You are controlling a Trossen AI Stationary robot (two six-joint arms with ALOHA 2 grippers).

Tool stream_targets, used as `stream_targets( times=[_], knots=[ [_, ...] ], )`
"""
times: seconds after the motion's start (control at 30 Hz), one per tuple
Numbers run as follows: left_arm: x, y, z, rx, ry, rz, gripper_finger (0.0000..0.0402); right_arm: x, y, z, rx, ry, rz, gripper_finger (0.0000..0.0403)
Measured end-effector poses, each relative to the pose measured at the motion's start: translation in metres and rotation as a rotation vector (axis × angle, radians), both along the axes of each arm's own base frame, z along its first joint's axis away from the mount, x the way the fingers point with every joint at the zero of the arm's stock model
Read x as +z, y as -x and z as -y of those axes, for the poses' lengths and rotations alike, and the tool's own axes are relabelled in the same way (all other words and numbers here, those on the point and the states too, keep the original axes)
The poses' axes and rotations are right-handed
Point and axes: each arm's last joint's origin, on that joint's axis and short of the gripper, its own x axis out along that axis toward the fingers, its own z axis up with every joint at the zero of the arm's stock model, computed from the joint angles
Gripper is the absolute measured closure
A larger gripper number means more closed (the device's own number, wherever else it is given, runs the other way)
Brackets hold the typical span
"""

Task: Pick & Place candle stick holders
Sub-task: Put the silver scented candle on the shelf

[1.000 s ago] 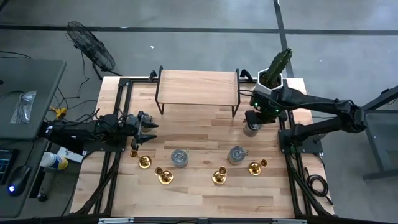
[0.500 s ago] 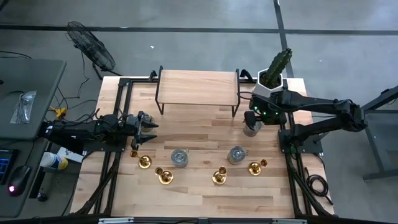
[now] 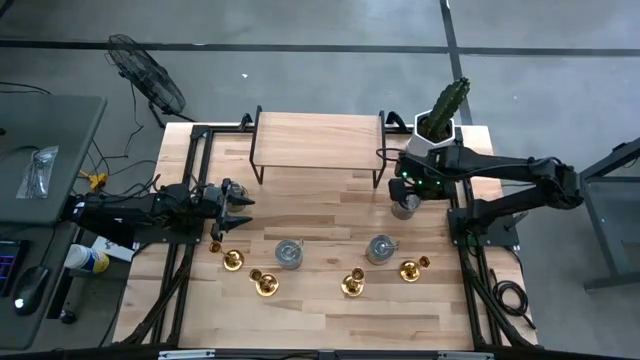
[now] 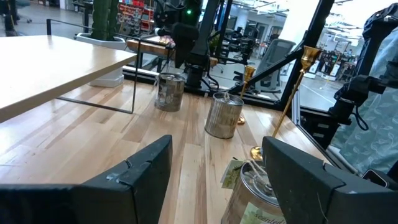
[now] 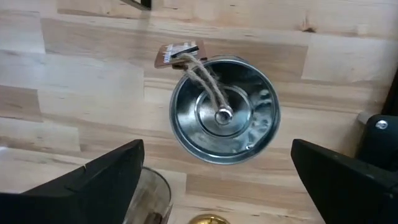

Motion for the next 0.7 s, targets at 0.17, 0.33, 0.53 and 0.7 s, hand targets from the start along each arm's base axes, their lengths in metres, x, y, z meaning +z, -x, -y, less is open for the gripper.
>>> stream_targets(
  times=[0.17, 0.33, 0.53, 0.7],
  knots=[
    [0.000, 0.000, 0.000, 0.000, 0.000, 0.001, 0.0158, -0.005, -0.006, 0.002, -0.012, 0.012, -0.011, 0.0003],
    [0.000, 0.000, 0.000, 0.000, 0.000, 0.001, 0.0158, -0.012, -0.011, 0.004, -0.027, 0.019, -0.052, 0.0003],
    [0.000, 0.000, 0.000, 0.000, 0.000, 0.001, 0.0158, -0.021, -0.016, 0.006, -0.036, 0.025, -0.106, 0.0003],
    [0.000, 0.000, 0.000, 0.000, 0.000, 0.000, 0.0158, -0.026, -0.020, 0.007, -0.035, 0.021, -0.141, 0.0003]
  ],
)
